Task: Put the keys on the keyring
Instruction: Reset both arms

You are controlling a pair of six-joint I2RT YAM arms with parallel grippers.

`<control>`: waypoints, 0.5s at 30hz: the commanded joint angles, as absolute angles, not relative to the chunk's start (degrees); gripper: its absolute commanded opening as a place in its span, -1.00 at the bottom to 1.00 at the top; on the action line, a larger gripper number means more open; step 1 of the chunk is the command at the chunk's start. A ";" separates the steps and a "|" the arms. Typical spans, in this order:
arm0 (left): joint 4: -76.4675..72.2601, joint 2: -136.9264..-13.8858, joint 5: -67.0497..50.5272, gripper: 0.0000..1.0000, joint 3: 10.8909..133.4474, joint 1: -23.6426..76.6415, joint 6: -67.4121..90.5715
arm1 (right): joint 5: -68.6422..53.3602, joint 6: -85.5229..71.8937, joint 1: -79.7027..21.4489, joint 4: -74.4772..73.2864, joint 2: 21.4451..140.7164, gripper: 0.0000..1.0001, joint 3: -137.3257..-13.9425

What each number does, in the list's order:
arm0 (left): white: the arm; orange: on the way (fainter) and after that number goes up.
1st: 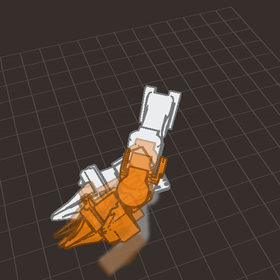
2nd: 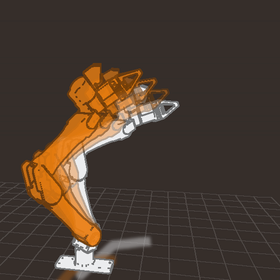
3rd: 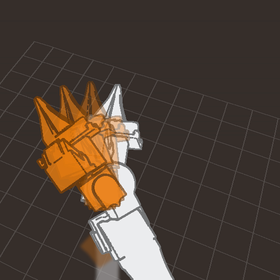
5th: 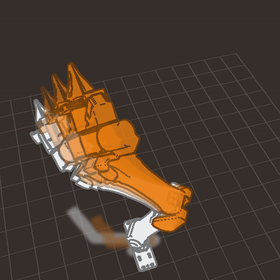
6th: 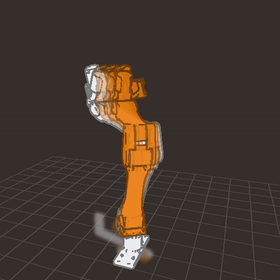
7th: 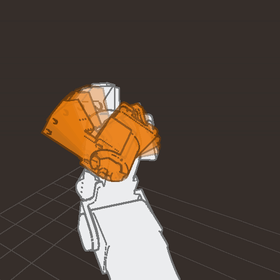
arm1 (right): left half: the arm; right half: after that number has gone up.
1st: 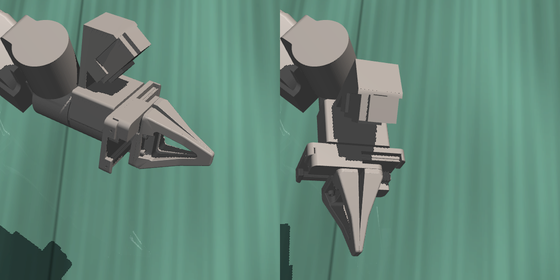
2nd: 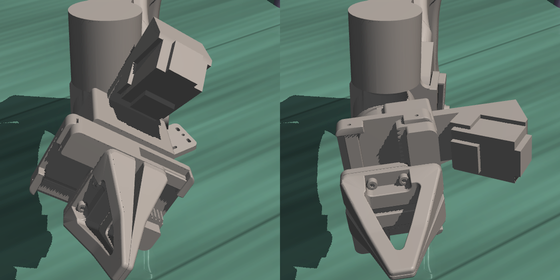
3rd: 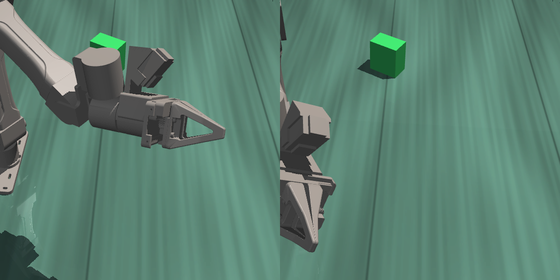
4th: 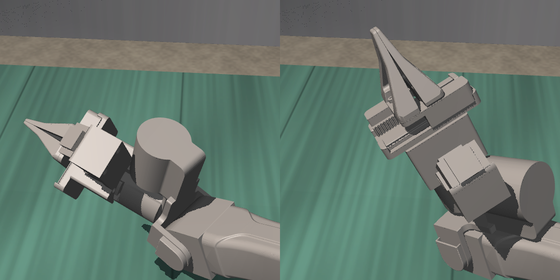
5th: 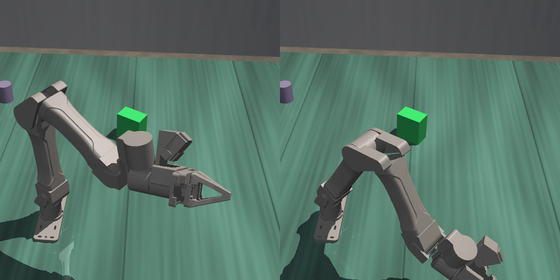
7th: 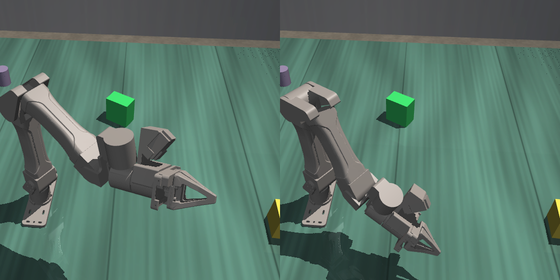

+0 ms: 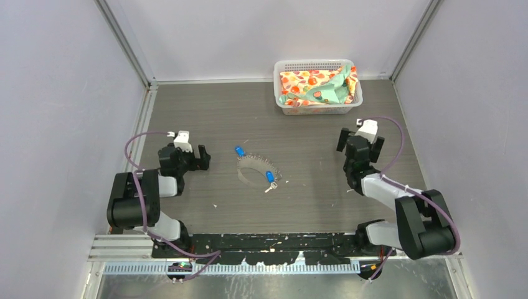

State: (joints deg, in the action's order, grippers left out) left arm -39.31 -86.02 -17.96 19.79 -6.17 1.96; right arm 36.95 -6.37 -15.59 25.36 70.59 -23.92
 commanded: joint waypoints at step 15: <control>-58.42 -89.67 -13.89 1.00 19.53 -4.62 2.48 | 25.56 -9.87 -2.00 55.00 89.37 1.00 -20.30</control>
